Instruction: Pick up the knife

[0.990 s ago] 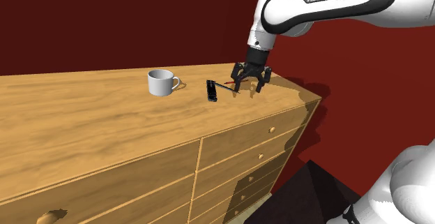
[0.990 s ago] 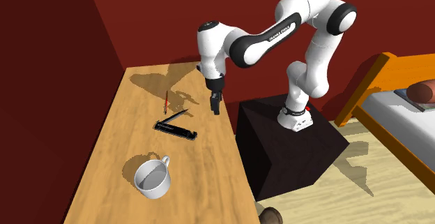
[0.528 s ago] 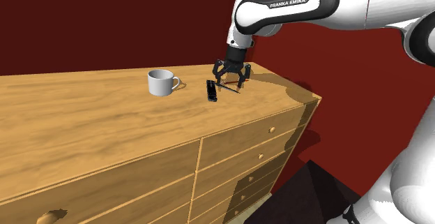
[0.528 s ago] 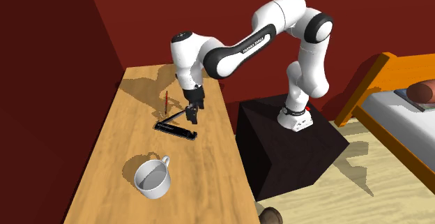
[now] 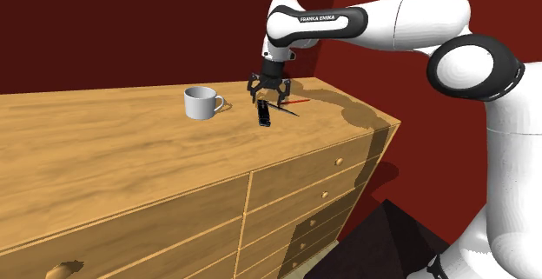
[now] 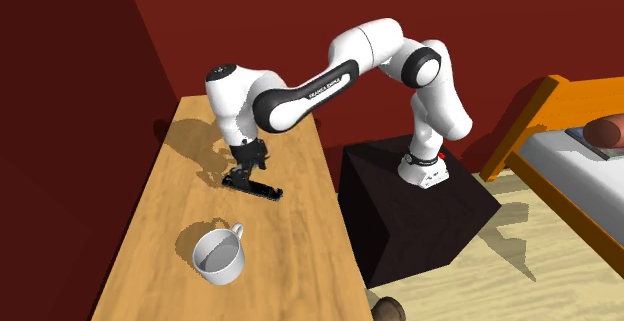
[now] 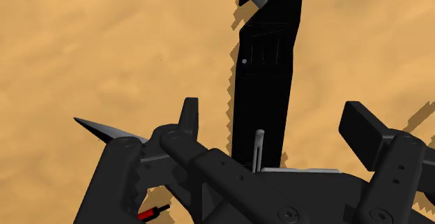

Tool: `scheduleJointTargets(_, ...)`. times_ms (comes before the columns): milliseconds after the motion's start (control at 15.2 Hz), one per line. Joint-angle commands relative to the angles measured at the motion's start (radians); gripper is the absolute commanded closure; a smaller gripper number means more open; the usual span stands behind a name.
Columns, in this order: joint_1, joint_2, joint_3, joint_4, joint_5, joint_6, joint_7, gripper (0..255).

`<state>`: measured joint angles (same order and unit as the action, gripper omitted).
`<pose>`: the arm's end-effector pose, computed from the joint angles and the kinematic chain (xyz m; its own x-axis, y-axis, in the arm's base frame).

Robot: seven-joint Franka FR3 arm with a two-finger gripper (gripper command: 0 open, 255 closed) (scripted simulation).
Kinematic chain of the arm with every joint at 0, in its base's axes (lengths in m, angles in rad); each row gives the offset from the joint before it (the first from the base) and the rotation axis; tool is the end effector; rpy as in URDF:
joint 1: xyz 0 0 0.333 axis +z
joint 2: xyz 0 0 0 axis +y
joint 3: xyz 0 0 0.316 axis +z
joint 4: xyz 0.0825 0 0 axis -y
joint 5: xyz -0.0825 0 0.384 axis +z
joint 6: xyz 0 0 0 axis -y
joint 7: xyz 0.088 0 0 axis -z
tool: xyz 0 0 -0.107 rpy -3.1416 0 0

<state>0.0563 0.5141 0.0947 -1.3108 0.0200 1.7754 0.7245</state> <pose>0.6957 0.0939 0.4410 0.8292 -0.5533 -0.0794 -0.5561 -0.8309 -0.0177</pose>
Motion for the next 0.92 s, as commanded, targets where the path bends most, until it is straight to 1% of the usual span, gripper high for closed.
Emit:
scheduleJointTargets(0,0.001,0.019,-0.002,0.007,-0.002,0.014,0.004,0)
scheduleJointTargets(330,0.000,0.028,-0.003,-0.047,-0.002,0.076,0.002,0)
scheduleJointTargets(462,0.000,0.029,-0.003,-0.052,-0.002,0.083,0.001,0)
scheduleJointTargets(528,0.000,0.029,-0.003,-0.053,-0.002,0.083,0.002,255)
scheduleJointTargets(858,0.000,0.030,-0.003,-0.053,-0.002,0.084,0.002,255)
